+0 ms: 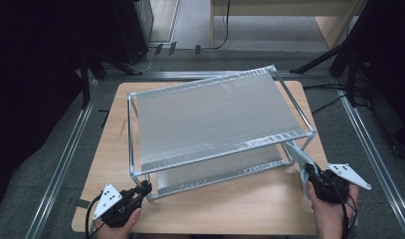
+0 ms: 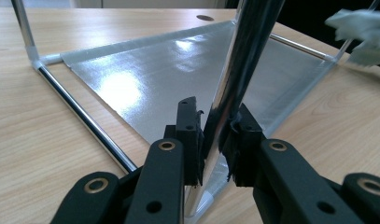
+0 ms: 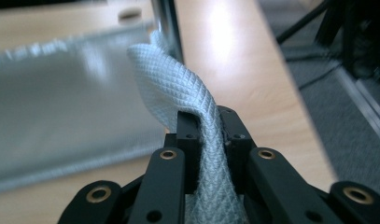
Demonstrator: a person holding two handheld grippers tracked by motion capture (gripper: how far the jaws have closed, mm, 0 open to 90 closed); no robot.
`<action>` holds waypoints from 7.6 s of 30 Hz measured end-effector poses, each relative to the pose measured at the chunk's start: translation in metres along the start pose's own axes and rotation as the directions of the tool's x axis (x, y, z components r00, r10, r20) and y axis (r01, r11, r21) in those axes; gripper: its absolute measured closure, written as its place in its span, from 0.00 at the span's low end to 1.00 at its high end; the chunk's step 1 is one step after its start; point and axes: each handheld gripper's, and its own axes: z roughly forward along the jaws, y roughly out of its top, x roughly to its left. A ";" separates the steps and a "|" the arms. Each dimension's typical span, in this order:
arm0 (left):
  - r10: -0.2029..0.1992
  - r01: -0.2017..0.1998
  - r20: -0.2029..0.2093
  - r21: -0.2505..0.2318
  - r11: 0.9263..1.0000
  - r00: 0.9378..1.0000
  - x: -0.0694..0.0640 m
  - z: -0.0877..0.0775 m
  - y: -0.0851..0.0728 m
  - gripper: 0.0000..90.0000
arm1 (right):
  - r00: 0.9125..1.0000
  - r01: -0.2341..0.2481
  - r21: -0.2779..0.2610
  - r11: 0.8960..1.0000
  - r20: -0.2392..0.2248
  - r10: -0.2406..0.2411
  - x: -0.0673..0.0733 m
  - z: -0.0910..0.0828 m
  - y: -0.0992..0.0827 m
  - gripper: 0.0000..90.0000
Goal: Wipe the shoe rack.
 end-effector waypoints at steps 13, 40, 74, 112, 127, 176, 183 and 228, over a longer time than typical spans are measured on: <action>0.004 -0.004 0.005 0.005 1.000 1.000 -0.004 0.007 0.003 0.87 | 0.994 0.106 -0.298 0.949 0.017 -0.105 0.051 -0.062 0.080 0.90; 0.017 -0.017 0.030 0.005 1.000 0.999 -0.016 0.010 0.001 0.87 | 0.952 0.181 -0.184 0.966 -0.212 -0.219 0.146 0.009 0.084 0.89; 0.059 -0.060 0.125 0.006 0.998 0.990 -0.042 0.021 -0.001 0.87 | 0.728 0.335 -0.240 0.911 -0.548 -0.412 0.306 -0.033 0.037 0.89; 0.017 -0.018 0.044 0.009 1.000 0.999 -0.014 0.013 0.002 0.87 | 0.988 0.137 -0.158 0.978 -0.046 -0.146 0.066 0.005 0.106 0.84; 0.006 -0.006 0.058 0.010 1.000 0.998 -0.013 0.013 0.001 0.87 | 0.979 0.116 -0.201 0.973 -0.141 -0.146 0.115 0.000 0.086 0.89; 0.078 -0.080 0.086 0.019 0.997 0.993 -0.028 0.017 0.002 0.88 | 0.981 0.053 -0.266 0.962 -0.167 -0.101 0.060 -0.032 0.066 0.89; 0.084 -0.085 0.079 0.019 0.996 0.993 -0.028 0.017 0.002 0.88 | 0.994 -0.017 -0.247 0.969 -0.111 -0.011 0.025 -0.022 0.059 0.89; 0.101 -0.106 0.123 0.029 0.994 0.987 -0.033 0.017 0.002 0.88 | 0.932 0.091 -0.249 0.964 -0.319 -0.170 0.116 -0.028 0.032 0.89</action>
